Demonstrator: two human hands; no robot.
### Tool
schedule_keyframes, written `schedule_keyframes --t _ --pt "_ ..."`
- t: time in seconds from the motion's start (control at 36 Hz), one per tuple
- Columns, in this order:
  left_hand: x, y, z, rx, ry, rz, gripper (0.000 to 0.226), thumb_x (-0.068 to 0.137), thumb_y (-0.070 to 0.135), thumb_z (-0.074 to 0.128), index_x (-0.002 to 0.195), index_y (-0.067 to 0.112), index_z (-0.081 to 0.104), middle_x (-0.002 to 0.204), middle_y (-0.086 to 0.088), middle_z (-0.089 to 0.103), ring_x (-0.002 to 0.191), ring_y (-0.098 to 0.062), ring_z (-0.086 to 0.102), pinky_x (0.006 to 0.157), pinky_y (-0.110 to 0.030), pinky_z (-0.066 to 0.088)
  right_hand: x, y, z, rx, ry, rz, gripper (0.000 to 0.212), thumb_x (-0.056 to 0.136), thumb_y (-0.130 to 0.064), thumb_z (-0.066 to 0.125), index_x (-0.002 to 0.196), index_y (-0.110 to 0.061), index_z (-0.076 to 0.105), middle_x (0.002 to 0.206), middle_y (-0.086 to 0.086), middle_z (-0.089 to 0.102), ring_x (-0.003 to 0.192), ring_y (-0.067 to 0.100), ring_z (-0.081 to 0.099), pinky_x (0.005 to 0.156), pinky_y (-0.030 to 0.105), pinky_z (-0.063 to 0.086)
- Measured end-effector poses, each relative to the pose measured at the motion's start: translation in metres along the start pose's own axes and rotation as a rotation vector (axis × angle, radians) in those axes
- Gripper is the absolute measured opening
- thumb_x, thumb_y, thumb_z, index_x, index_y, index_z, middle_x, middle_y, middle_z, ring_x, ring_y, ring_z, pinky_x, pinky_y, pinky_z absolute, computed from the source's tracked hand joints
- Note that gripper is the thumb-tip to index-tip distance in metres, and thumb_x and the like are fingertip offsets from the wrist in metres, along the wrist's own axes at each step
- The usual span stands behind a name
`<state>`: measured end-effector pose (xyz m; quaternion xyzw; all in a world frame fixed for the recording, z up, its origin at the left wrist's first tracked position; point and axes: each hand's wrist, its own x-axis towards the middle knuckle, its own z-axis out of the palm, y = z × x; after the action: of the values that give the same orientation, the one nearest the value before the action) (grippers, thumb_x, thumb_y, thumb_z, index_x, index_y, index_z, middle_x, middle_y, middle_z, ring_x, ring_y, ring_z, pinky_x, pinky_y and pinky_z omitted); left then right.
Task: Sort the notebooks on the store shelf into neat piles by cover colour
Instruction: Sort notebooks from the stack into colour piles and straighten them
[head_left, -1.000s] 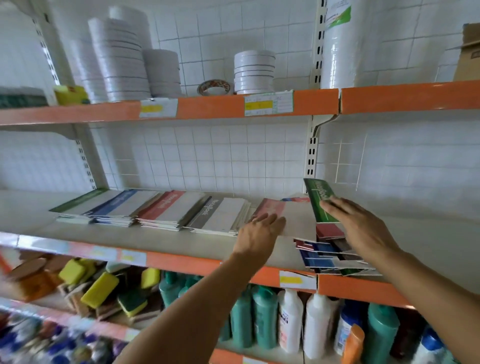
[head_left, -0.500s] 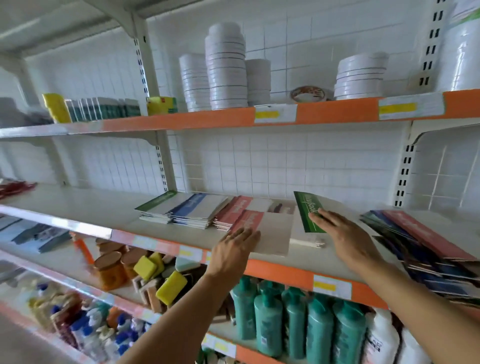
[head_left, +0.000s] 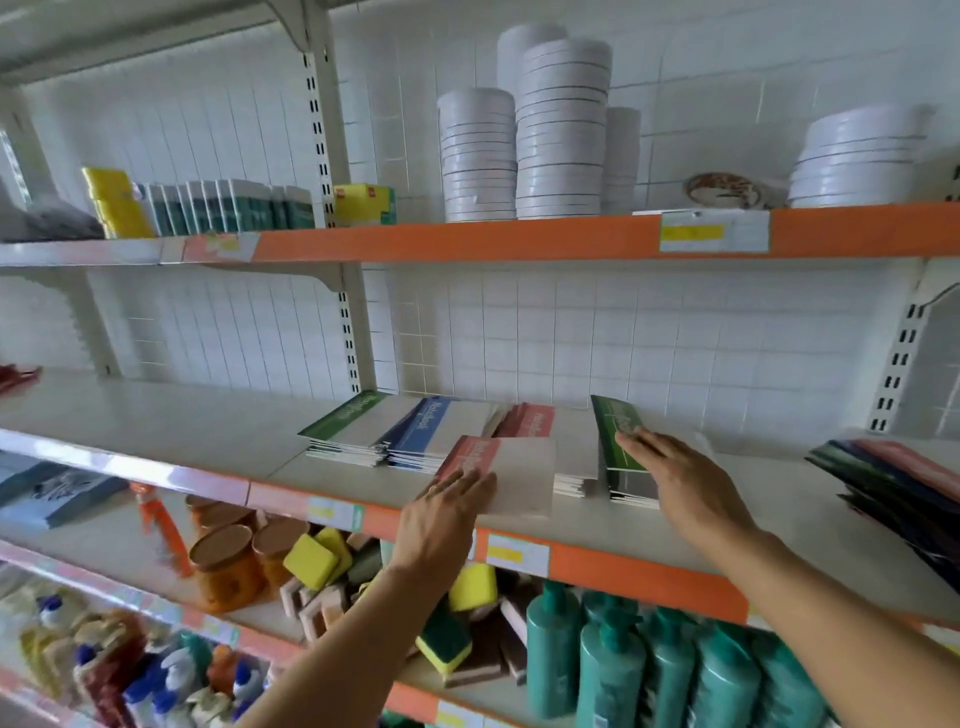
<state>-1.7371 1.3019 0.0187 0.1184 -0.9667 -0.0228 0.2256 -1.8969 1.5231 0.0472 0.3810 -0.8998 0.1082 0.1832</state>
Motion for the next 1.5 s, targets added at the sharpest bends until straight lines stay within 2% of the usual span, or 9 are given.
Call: schedule_keyframes --t 0.19,0.31,0.44,0.53,0.64,0.72,0.83,1.14,1.5 --pt "0.050 0.011 0.027 0.033 0.003 0.062 0.052 0.097 0.009 0.029 0.144 0.026 0.041 0.152 0.003 0.036 0.138 -0.017 0.036 0.109 -0.027 0.031 0.017 0.032 0.009 -0.015 0.010 0.091 0.084 0.086 0.014 0.033 0.152 -0.033 0.012 0.158 -0.008 0.019 0.140 0.011 0.029 0.099 0.021 0.037" --pt "0.080 0.015 0.037 0.060 0.046 0.153 0.048 0.071 0.012 0.035 0.091 0.022 0.078 0.093 0.001 0.075 0.080 -0.018 0.072 0.058 -0.026 0.056 0.029 0.051 0.020 0.016 0.033 0.131 0.086 0.085 0.016 0.033 0.151 -0.035 0.012 0.157 -0.008 0.021 0.141 0.009 0.028 0.098 0.019 0.037" --pt "0.104 0.022 0.057 0.095 0.001 0.197 0.042 0.077 0.006 0.043 0.097 0.021 0.076 0.098 0.002 0.073 0.086 -0.019 0.071 0.063 -0.028 0.056 0.044 0.065 0.030 0.016 0.042 0.125 0.086 0.085 0.017 0.036 0.151 -0.035 0.015 0.156 -0.008 0.026 0.139 0.010 0.032 0.097 0.021 0.040" --pt "0.114 0.022 0.068 0.089 -0.056 0.195 0.048 0.069 0.012 0.032 0.080 0.028 0.076 0.078 0.010 0.071 0.067 -0.011 0.070 0.046 -0.021 0.051 0.049 0.068 0.032 0.001 0.041 0.117 0.086 0.086 0.017 0.037 0.151 -0.034 0.015 0.156 -0.008 0.025 0.139 0.010 0.033 0.098 0.022 0.041" --pt "0.122 0.024 0.077 0.079 -0.072 0.219 0.045 0.092 0.010 0.036 0.128 0.023 0.058 0.126 0.007 0.061 0.114 -0.014 0.059 0.083 -0.026 0.049 0.055 0.069 0.032 -0.011 0.022 0.122 0.085 0.086 0.016 0.037 0.151 -0.034 0.015 0.156 -0.008 0.024 0.139 0.010 0.032 0.098 0.024 0.042" --pt "0.128 0.017 0.084 0.079 -0.229 0.226 0.051 0.100 0.040 0.038 0.148 0.025 0.028 0.150 0.007 0.035 0.139 -0.015 0.031 0.105 -0.031 0.033 0.060 0.072 0.036 -0.003 0.017 0.132 0.084 0.086 0.015 0.037 0.151 -0.034 0.017 0.156 -0.008 0.026 0.139 0.011 0.033 0.100 0.024 0.040" --pt "0.137 0.012 0.090 0.060 -0.292 0.240 0.066 0.092 0.061 0.040 0.147 0.026 0.028 0.151 0.003 0.031 0.139 -0.018 0.029 0.106 -0.032 0.031 0.067 0.070 0.038 0.004 0.018 0.146 0.081 0.087 0.014 0.036 0.151 -0.033 0.020 0.155 -0.007 0.028 0.138 0.013 0.035 0.101 0.026 0.039" --pt "0.155 -0.020 0.089 -0.014 -0.255 0.240 0.060 0.095 0.059 0.030 0.146 0.027 0.028 0.156 0.001 0.025 0.143 -0.023 0.023 0.113 -0.039 0.024 0.085 0.026 0.046 -0.080 0.014 0.197 0.080 0.088 0.013 0.040 0.151 -0.031 0.018 0.156 -0.007 0.027 0.139 0.012 0.034 0.104 0.025 0.038" --pt "0.151 -0.176 0.064 -0.015 -0.154 0.142 0.054 0.097 0.057 0.026 0.142 0.029 0.039 0.148 0.006 0.040 0.136 -0.015 0.034 0.109 -0.032 0.025 0.129 -0.098 0.066 -0.086 0.078 0.202 0.079 0.087 0.017 0.039 0.151 -0.027 0.021 0.157 -0.002 0.024 0.140 0.015 0.032 0.108 0.023 0.031"
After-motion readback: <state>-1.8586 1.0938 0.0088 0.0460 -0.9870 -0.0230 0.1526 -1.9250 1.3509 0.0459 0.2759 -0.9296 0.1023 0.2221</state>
